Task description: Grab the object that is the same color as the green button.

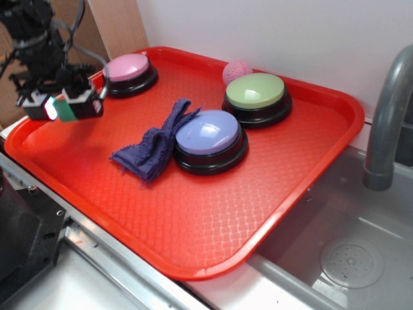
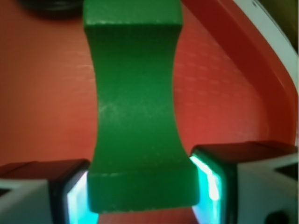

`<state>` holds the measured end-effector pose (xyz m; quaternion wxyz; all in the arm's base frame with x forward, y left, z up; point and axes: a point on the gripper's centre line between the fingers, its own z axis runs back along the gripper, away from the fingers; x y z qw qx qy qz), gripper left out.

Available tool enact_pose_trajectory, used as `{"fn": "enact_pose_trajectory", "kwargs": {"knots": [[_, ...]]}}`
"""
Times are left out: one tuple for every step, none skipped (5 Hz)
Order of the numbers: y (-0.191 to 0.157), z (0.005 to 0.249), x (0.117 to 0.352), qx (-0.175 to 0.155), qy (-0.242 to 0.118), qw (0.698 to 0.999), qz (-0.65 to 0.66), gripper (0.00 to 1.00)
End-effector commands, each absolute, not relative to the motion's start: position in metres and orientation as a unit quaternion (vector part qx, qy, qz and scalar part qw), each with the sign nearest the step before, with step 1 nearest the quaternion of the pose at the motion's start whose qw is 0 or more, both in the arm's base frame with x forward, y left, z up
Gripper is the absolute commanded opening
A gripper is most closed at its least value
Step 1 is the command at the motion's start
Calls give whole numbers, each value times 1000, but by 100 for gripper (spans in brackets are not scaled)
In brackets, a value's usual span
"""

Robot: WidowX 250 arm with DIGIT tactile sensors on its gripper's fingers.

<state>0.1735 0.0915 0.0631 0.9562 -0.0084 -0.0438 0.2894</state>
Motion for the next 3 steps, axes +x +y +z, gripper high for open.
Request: {"fn": "enact_pose_trajectory", "kwargs": {"knots": [[44,129,200,-10,-53,992,114,0],[21,139,206,7,-60,996,63,0],[27,137,202,-18,-64,997,47,0]]}}
